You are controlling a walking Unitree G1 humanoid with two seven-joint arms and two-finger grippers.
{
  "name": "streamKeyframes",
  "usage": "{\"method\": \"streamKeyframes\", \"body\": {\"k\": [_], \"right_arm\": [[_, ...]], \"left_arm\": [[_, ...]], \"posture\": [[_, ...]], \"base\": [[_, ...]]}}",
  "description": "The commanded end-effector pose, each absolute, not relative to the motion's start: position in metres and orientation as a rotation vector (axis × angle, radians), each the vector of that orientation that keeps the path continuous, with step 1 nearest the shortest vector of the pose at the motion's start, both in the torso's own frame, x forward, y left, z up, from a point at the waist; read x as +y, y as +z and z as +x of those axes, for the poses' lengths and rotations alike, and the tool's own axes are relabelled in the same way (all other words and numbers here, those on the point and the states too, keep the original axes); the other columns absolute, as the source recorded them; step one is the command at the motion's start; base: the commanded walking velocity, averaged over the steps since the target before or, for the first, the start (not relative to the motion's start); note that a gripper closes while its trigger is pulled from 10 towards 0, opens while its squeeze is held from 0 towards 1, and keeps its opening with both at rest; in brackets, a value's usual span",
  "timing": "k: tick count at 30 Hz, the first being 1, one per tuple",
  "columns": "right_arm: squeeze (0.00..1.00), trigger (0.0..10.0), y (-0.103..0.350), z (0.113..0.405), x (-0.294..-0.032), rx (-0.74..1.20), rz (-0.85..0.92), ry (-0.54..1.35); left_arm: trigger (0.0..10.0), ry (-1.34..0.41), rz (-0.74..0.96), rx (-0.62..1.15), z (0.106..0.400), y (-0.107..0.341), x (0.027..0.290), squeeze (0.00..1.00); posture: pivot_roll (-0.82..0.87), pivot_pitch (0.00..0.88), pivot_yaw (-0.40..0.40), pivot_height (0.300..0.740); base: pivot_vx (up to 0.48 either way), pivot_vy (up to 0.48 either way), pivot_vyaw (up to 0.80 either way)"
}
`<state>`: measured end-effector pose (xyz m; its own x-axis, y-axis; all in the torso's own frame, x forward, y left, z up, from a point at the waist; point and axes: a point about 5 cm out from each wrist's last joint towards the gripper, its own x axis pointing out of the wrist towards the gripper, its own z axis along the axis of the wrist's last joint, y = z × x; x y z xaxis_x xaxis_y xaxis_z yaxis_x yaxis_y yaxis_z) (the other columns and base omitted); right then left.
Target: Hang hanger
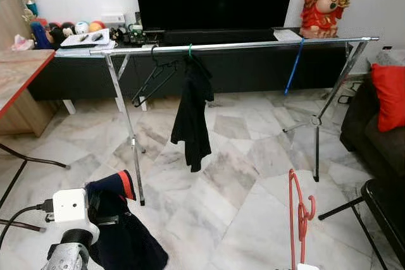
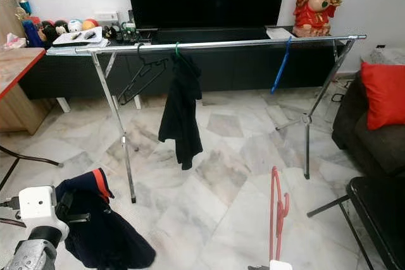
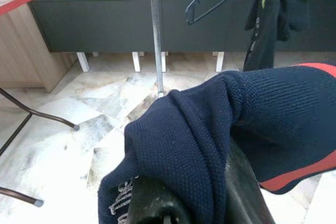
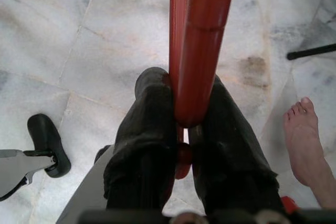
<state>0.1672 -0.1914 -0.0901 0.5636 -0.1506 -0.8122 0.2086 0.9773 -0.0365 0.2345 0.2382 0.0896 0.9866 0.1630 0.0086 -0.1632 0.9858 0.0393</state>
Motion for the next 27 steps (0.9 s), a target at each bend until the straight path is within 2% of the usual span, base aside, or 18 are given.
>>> {"method": "streamKeyframes", "body": {"k": [1,27], "right_arm": [[0.00,10.0,-0.0896,0.1679,-0.1907,0.943,0.055,-0.205],[0.00,10.0,-0.0898,0.1680,-0.1887,0.945,0.023,-0.144]], "left_arm": [[10.0,0.175,0.056,-0.032,0.2370,0.0983,0.2417,0.00],[10.0,0.201,0.044,-0.025,0.2330,0.0959,0.2401,0.00]], "posture": [[-0.02,0.086,0.015,0.740],[-0.02,0.115,-0.007,0.740]], "base": [[0.315,0.000,0.00],[0.315,0.000,0.00]]}}
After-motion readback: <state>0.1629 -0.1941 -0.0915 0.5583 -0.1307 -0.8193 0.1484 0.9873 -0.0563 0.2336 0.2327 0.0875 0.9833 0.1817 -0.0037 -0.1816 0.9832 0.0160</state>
